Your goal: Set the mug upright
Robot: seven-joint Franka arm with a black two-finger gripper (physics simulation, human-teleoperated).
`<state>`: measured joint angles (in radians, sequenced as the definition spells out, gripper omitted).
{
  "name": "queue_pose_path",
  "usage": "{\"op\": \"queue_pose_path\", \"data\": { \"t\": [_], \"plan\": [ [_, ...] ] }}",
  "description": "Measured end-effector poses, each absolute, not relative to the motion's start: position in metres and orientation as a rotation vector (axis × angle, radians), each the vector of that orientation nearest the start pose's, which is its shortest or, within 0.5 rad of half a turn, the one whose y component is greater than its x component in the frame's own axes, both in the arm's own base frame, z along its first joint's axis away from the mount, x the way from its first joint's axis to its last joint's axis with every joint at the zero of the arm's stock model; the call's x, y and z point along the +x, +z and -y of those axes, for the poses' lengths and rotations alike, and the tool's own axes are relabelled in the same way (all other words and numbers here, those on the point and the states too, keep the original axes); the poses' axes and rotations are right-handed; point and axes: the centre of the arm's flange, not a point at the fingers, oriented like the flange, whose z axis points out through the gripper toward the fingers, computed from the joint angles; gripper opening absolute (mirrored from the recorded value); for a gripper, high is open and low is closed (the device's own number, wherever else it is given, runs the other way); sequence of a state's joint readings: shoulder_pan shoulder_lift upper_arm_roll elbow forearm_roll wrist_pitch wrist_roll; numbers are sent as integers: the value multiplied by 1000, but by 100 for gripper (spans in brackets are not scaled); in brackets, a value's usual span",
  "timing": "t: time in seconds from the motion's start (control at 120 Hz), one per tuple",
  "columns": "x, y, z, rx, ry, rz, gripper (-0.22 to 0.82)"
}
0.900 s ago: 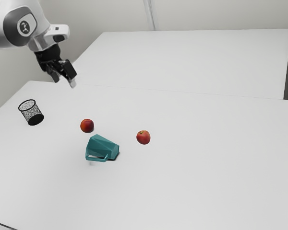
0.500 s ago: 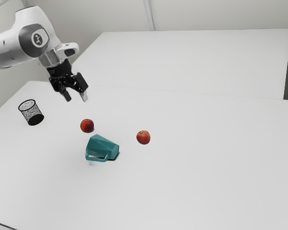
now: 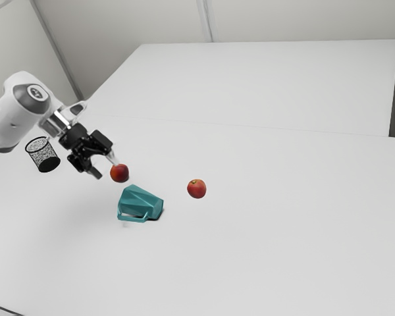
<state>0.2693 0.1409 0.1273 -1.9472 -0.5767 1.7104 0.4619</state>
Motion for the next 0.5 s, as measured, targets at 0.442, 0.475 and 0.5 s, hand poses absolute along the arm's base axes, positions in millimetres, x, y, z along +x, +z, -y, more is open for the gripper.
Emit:
{"op": "queue_pose_path", "data": {
  "t": [0.442, 0.475, 0.5],
  "plan": [
    [526, 325, -246, 2442, -68, -185, 60],
    [526, 321, -250, 2442, -64, -183, 60],
    [526, 318, -252, 2443, -61, -180, 60]
  ]
}}
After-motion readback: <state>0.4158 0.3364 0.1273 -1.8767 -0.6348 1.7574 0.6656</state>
